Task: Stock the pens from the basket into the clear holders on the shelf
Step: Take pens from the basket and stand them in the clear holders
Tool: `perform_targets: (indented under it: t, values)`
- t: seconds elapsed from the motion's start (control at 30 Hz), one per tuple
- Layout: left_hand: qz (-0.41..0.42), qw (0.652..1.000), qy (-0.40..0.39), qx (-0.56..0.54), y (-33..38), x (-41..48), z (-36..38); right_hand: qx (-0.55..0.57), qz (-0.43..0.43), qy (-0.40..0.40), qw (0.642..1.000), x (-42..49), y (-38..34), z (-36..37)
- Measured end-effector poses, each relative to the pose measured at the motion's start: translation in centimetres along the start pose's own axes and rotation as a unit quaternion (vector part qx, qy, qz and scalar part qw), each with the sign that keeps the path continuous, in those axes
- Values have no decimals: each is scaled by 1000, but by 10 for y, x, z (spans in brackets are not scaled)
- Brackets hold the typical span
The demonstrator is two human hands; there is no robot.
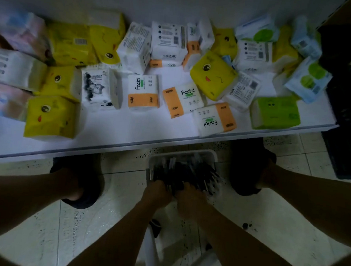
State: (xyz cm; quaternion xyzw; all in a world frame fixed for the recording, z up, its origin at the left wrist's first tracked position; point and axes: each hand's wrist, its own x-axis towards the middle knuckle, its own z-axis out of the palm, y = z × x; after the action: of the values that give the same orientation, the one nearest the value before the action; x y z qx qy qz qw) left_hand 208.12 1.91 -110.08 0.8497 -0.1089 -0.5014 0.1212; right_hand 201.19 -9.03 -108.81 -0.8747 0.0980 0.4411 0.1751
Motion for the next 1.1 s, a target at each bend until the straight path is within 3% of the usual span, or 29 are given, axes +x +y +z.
perform_targets:
  t: [0.23, 0.33, 0.53, 0.73, 0.93, 1.1]
  values:
    - [-44, 997, 28, -59, -3, -8, -10, -91, 27, 63, 994, -8, -17, -13]
    - [-59, 988, 44, -134, -3, -13, -12, -82, 18, 30, 996, -8, -25, -15]
    - [-76, 975, 69, -196, 5, -26, -23, 10, 29, 9, 999, -4, -24, -35]
    - [-42, 956, 64, -285, 6, -48, -32, 82, 78, 148, 983, -17, -6, -59]
    - [20, 962, 101, -254, 16, -79, -45, 205, 134, 197, 949, -47, -4, -68]
    - [69, 926, 117, -352, 25, -103, -57, 334, 137, 202, 910, -70, -10, -80]
